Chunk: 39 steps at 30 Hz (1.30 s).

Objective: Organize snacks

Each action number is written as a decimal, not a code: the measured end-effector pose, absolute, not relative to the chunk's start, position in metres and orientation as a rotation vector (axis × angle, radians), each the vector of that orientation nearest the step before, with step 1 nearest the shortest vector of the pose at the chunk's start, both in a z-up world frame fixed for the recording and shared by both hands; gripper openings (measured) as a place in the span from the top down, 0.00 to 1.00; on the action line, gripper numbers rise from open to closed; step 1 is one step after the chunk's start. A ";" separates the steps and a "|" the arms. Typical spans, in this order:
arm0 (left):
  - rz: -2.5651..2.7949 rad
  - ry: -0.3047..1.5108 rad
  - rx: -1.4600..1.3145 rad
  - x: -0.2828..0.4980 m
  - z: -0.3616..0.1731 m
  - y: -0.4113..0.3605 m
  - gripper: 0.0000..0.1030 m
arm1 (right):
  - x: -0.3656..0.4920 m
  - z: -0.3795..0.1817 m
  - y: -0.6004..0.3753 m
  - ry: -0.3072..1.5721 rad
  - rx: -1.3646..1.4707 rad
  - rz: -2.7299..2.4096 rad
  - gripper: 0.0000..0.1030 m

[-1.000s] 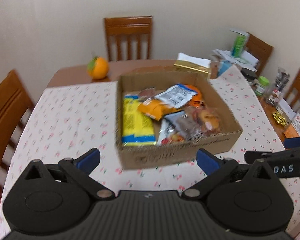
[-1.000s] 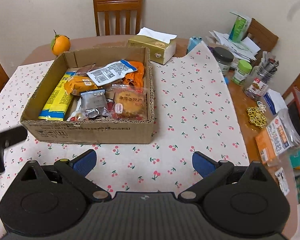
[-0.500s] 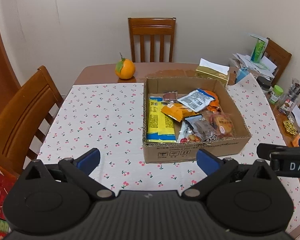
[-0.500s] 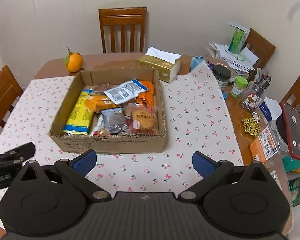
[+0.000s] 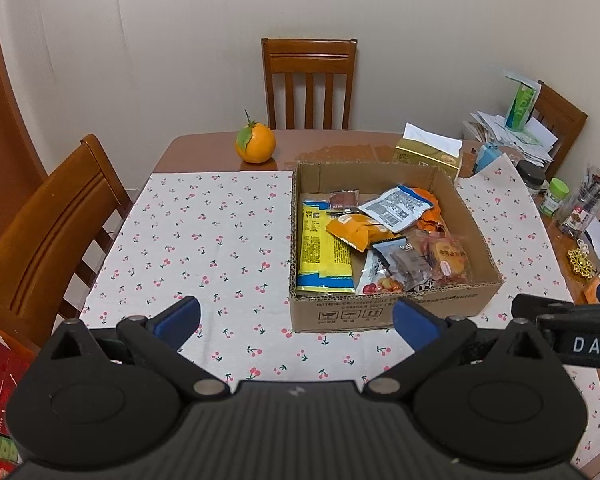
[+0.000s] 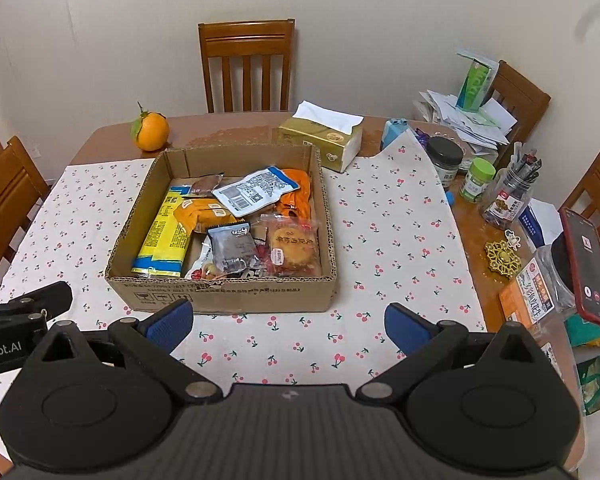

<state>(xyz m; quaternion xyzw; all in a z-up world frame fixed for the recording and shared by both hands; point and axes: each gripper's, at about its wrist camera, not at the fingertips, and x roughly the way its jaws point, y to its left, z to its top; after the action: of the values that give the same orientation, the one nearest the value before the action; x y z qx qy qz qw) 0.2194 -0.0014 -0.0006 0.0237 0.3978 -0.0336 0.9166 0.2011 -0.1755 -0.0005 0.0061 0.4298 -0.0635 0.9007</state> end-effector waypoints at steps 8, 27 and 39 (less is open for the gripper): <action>-0.065 0.815 0.054 0.217 0.001 -0.003 0.01 | 0.203 0.000 -0.174 0.892 0.013 -0.120 0.00; -0.062 0.818 0.039 0.215 0.003 -0.001 0.01 | 0.200 0.002 -0.170 0.889 0.005 -0.108 0.00; -0.059 0.818 0.037 0.214 0.004 0.000 0.01 | 0.199 0.003 -0.169 0.888 0.005 -0.110 0.00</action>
<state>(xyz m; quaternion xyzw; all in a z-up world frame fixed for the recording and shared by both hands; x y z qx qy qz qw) 0.2138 0.0002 0.0039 0.0181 0.3976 -0.0289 0.9169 0.1989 -0.1693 0.0030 0.0024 0.4291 -0.0531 0.9017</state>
